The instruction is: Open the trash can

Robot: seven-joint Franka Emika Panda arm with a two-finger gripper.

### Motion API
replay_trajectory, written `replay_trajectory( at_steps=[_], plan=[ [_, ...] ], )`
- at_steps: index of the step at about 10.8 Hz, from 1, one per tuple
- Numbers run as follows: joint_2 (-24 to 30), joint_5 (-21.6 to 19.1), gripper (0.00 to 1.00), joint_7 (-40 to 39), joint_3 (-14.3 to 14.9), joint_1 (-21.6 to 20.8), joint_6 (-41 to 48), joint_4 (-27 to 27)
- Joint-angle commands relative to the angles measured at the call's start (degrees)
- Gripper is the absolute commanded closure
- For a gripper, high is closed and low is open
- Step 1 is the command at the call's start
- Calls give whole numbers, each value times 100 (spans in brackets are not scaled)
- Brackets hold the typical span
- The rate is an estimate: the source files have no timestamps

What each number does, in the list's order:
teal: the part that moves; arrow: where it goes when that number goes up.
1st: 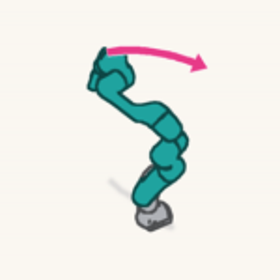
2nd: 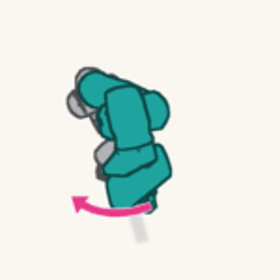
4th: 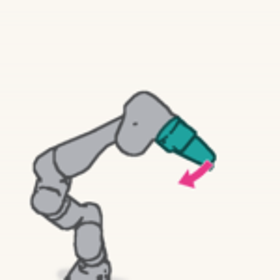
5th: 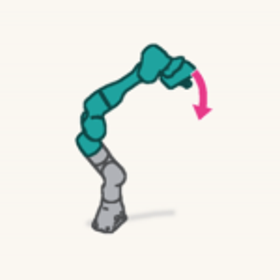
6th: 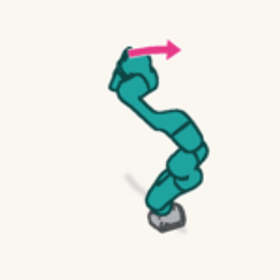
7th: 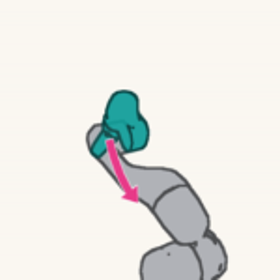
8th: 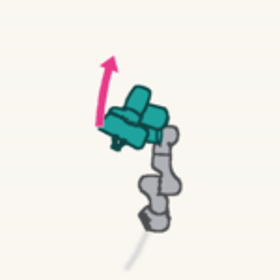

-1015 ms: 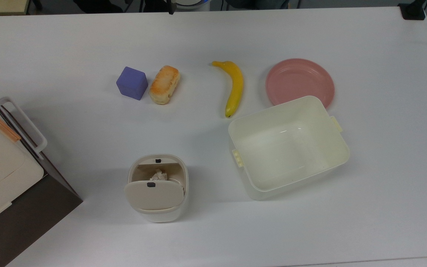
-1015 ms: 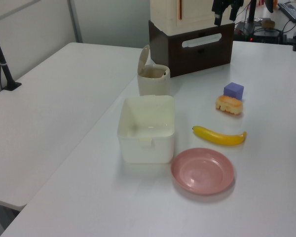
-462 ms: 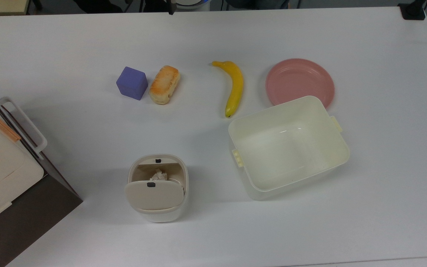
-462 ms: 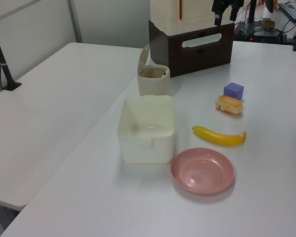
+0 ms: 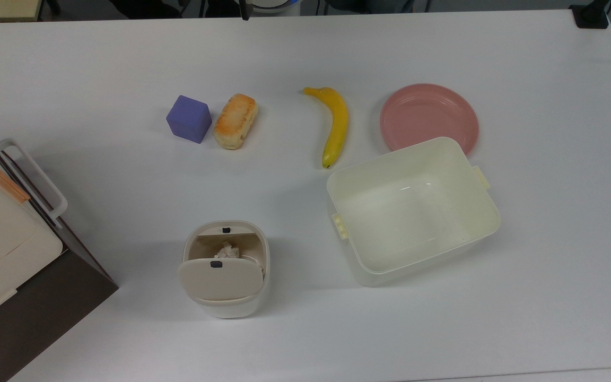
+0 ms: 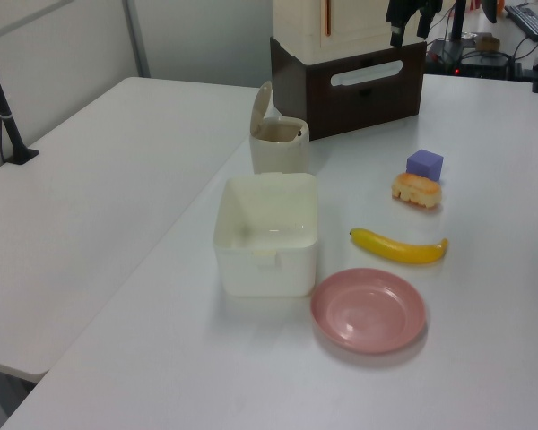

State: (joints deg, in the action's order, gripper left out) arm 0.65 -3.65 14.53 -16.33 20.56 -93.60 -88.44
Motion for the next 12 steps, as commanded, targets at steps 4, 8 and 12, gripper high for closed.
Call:
replay_trajectory(
  at_steps=[4,8,12],
  plan=[
    [-302,417,0,-31,-72,-139,-674,28],
    [-880,1074,0,988,-72,-473,-1958,46],
    [-1269,2034,32,1561,-72,-737,-2321,142]
  ],
)
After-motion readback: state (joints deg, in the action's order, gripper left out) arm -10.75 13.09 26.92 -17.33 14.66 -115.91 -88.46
